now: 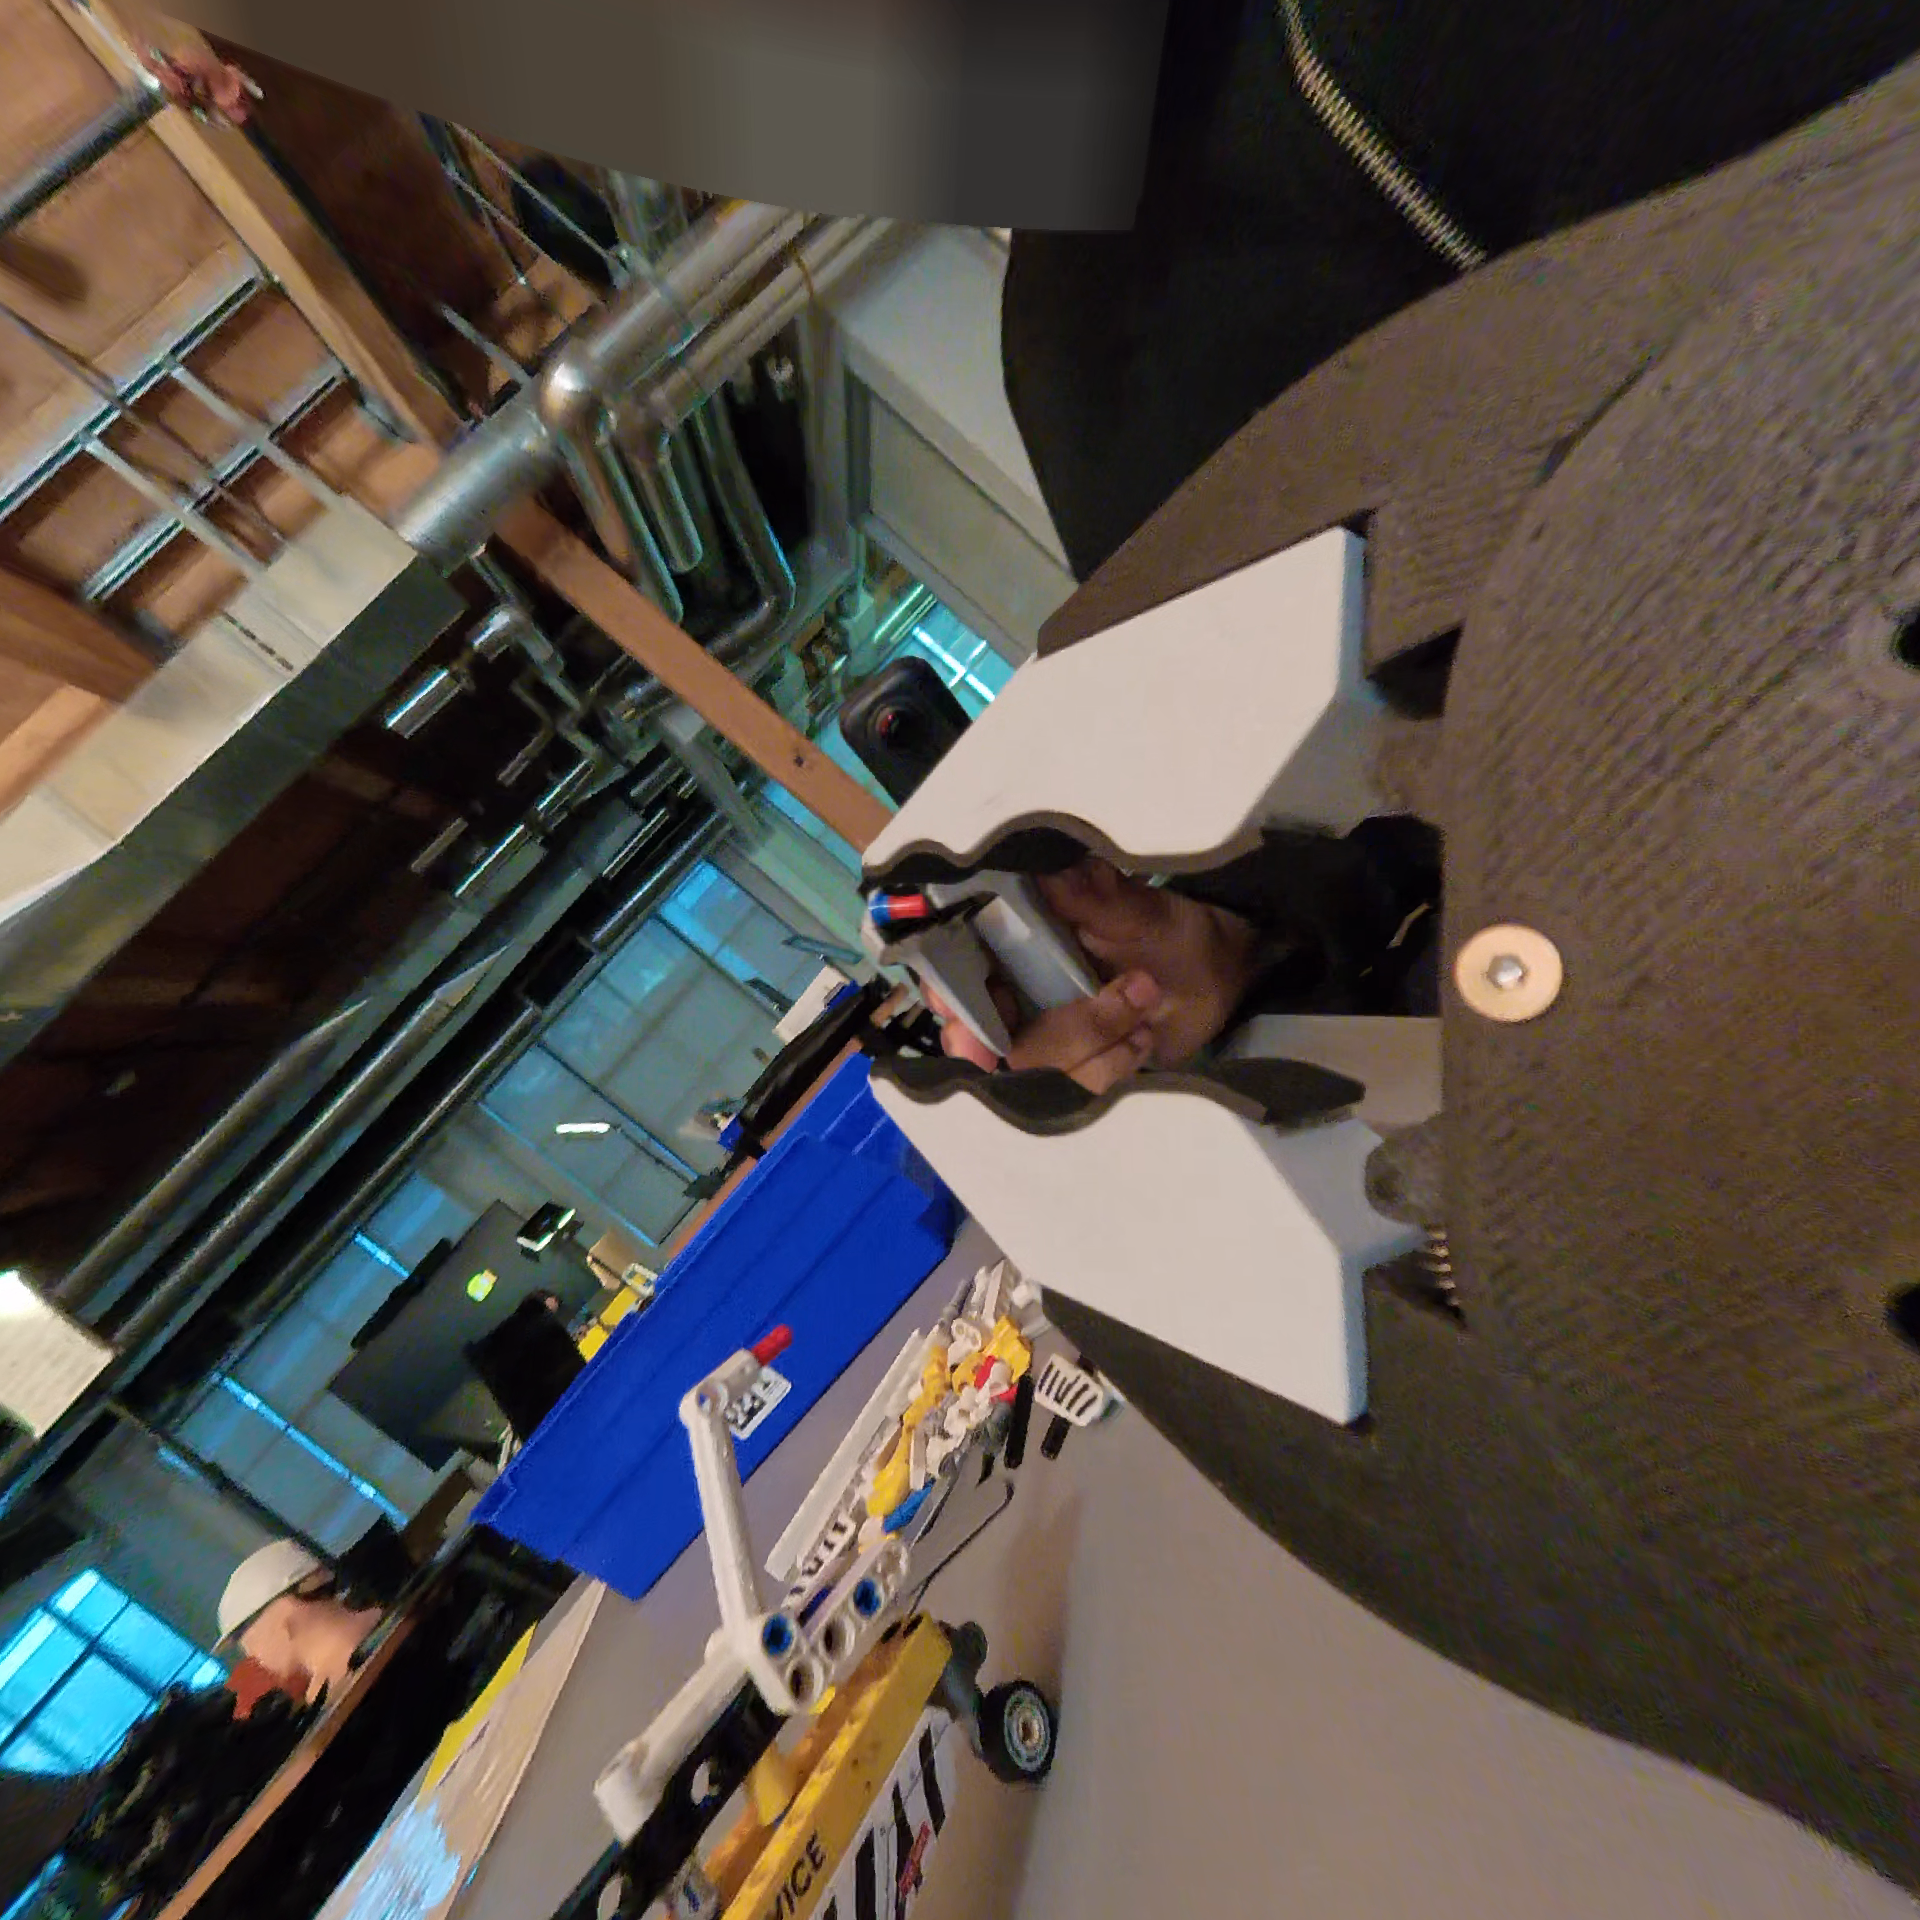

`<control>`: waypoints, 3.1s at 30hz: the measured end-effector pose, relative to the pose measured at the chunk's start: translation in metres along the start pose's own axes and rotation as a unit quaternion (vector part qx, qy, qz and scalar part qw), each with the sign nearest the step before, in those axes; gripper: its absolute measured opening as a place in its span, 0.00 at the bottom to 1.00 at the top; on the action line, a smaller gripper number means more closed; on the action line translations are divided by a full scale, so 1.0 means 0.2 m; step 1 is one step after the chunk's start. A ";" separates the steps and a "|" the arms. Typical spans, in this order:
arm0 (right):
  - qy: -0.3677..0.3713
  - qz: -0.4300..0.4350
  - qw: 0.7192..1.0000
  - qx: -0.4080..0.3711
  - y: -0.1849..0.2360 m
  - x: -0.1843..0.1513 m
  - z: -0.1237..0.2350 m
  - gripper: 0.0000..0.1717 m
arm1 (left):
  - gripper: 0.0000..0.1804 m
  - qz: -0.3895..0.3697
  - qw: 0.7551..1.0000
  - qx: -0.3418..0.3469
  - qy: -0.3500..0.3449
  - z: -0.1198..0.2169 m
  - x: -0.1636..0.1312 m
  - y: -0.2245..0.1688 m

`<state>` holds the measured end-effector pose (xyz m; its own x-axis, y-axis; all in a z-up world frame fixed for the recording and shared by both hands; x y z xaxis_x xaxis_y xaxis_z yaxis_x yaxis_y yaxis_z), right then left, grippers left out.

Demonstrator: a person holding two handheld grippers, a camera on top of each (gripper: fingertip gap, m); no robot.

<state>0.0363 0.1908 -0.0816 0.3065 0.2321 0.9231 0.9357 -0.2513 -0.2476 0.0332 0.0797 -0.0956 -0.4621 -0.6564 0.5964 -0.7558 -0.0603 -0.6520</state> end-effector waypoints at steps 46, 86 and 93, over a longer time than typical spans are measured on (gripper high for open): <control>-0.090 -0.209 0.974 0.020 -0.06 0.03 0.05 0.08 | 0.00 -0.119 0.992 -0.017 0.038 -0.08 -0.09 -0.07; -0.102 -0.449 0.886 0.053 -0.06 -0.05 -0.01 0.02 | 0.02 -0.141 0.988 0.004 0.055 -0.12 -0.12 -0.05; -0.166 -0.477 0.861 0.060 -0.09 0.00 0.00 0.02 | 0.02 -0.125 0.992 0.002 0.034 -0.12 -0.13 -0.07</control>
<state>0.0190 0.1965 -0.0769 -0.5978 0.5393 0.5930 0.7941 0.2978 0.5298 0.0442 0.1155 -0.0904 -0.2915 -0.5681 0.7696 -0.8488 -0.2173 -0.4819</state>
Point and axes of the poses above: each gripper's, where its closed fingertips meet, z back along the fingers, x out of its top, y = z × x across the jaws, the point moved 5 cm from there along z, back along the fingers, and after that the axes turned 9 degrees about -y, right-handed, at the moved point
